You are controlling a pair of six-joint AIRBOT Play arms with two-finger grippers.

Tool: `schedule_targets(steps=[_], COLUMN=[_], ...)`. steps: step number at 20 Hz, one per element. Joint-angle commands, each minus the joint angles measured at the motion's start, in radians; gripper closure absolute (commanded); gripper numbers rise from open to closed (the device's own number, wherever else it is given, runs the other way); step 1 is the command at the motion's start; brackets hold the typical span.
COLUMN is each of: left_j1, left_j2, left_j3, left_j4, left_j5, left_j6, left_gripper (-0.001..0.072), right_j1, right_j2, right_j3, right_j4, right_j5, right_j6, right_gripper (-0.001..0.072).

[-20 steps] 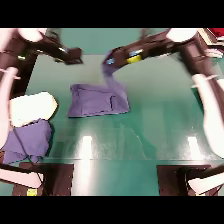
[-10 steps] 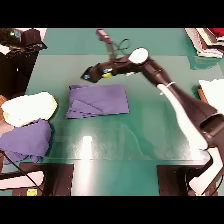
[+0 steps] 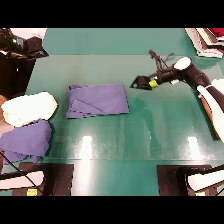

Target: Fold the shirts.

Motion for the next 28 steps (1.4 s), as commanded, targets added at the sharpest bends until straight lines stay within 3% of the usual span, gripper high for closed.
schedule_targets(steps=[1,4,10,12,13,16,17,19,22,25,28], left_j1=[-0.001,-0.001,-0.001,-0.001,-0.001,-0.001,-0.001,-0.008,-0.079,-0.197,-0.318], left_j2=[0.001,0.001,0.001,0.001,0.001,0.001,0.001,0.001,0.001,0.001,0.001], left_j3=[-0.06,-0.067,-0.067,-0.067,-0.067,-0.067,-0.067,-0.067,-0.067,-0.067,-0.067], left_j4=[-0.037,-0.045,-0.053,-0.057,-0.06,-0.085,-0.094,-0.098,-0.096,-0.095,-0.096], left_j5=[0.005,0.019,0.017,0.014,0.01,0.0,-0.001,-0.001,-0.003,0.03,0.108], left_j6=[0.002,0.002,0.018,0.018,0.018,0.018,0.018,0.018,0.037,0.044,0.043], left_gripper=[0.0681,0.0681,0.0681,0.0681,0.0681,0.0681,0.0681,0.0682,0.0682,0.0682,0.0681], right_j1=[-0.039,0.001,0.153,0.201,0.222,0.251,0.25,0.233,0.159,0.008,-0.204], right_j2=[0.015,-0.043,-0.276,-0.337,-0.36,-0.377,-0.377,-0.372,-0.302,-0.19,-0.078], right_j3=[-0.135,-0.127,0.109,0.19,0.229,0.311,0.343,0.418,0.503,0.533,0.515], right_j4=[-0.003,0.101,0.251,0.275,0.274,0.249,0.228,0.16,-0.067,-0.237,-0.302], right_j5=[-0.024,-0.032,0.032,0.037,0.036,0.009,0.006,0.021,0.038,0.097,0.138], right_j6=[0.023,0.022,0.027,0.044,0.047,0.038,0.028,0.031,0.12,0.145,0.152], right_gripper=[0.0076,0.008,0.0092,0.0165,0.0224,0.0623,0.0693,0.0694,0.0695,0.0694,0.0694])
